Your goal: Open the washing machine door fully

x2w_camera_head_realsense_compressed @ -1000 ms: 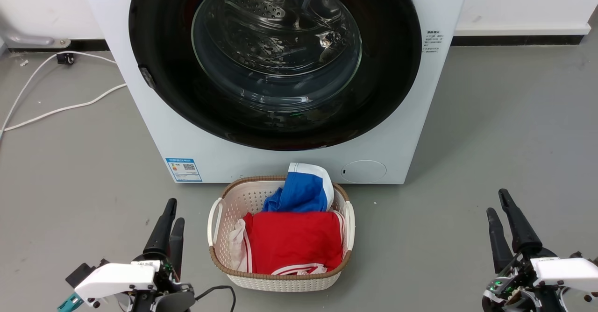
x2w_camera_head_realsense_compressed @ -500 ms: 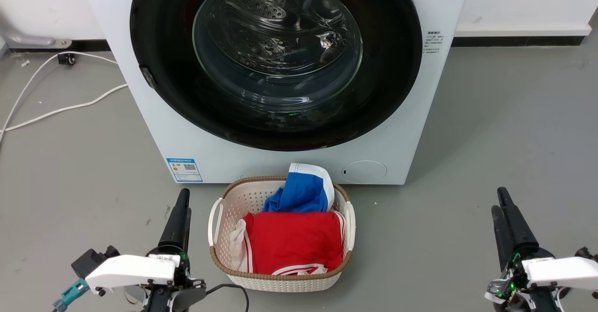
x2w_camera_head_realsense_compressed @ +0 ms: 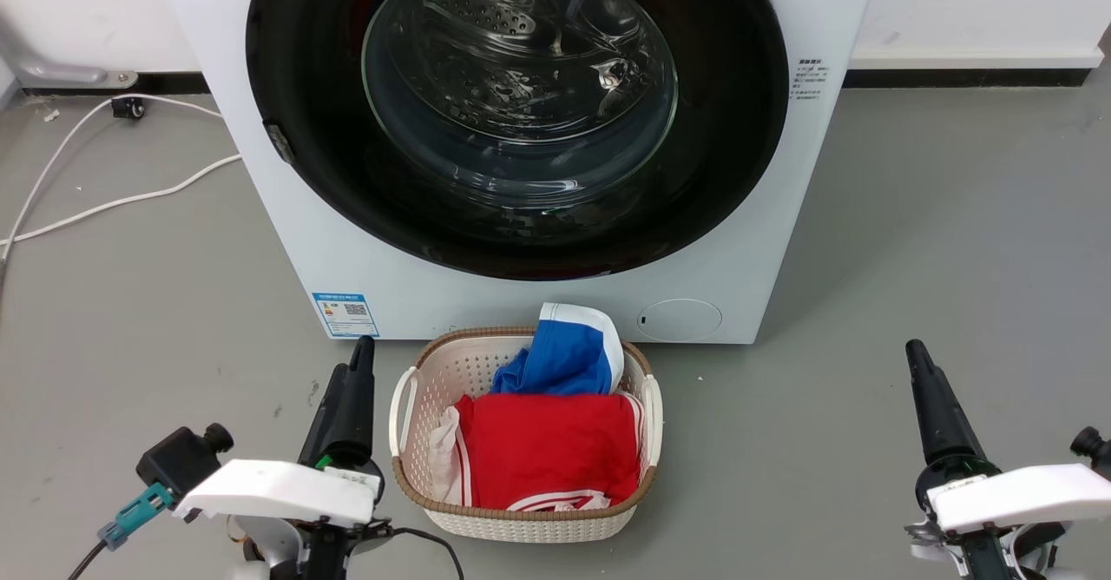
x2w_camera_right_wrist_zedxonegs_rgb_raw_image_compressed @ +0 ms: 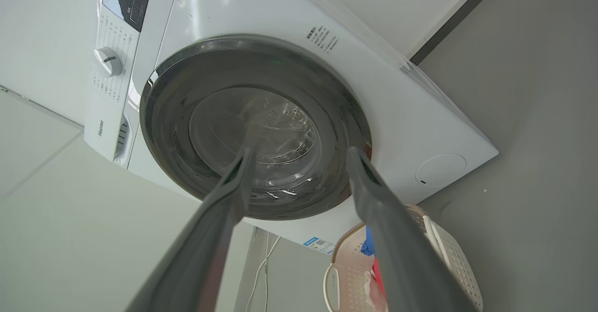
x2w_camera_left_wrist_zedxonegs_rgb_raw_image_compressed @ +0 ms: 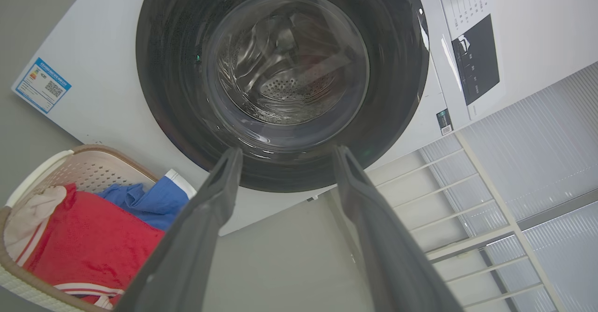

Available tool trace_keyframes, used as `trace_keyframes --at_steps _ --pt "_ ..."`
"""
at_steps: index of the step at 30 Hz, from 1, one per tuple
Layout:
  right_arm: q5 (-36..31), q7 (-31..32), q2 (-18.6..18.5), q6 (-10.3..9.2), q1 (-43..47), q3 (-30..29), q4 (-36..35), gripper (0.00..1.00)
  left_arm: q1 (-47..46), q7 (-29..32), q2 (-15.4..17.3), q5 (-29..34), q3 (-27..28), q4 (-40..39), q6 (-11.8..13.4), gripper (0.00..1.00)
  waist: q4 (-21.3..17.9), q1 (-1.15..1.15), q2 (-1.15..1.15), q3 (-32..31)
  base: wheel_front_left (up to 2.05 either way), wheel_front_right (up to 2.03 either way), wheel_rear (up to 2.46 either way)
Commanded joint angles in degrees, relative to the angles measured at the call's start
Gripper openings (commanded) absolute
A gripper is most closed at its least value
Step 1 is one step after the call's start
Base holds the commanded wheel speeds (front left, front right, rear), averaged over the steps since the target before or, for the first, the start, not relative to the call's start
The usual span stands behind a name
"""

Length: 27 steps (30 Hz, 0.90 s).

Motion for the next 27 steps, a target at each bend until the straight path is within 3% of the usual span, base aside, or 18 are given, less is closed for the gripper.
trace_keyframes --at_steps 1,14,27 --pt "-3.54 -0.67 -0.13 0.05 -0.48 0.04 -1.56 1.00 -1.32 -0.62 0.16 3.69 -0.55 -1.27 -0.13 1.00 0.02 0.00 0.00 0.01 0.00 0.00 0.00" --pt "-19.31 0.03 0.00 0.07 0.58 0.39 -3.99 1.00 -1.17 -3.15 0.60 20.23 -2.80 -2.47 0.91 1.00 0.07 0.00 0.00 0.08 0.00 0.00 0.00" --pt "-30.15 1.01 0.38 0.09 1.76 -0.19 -5.47 1.00 -1.43 -5.31 2.68 31.67 -6.01 -1.46 2.95 1.00 0.25 0.00 0.00 -0.07 0.00 0.00 0.00"
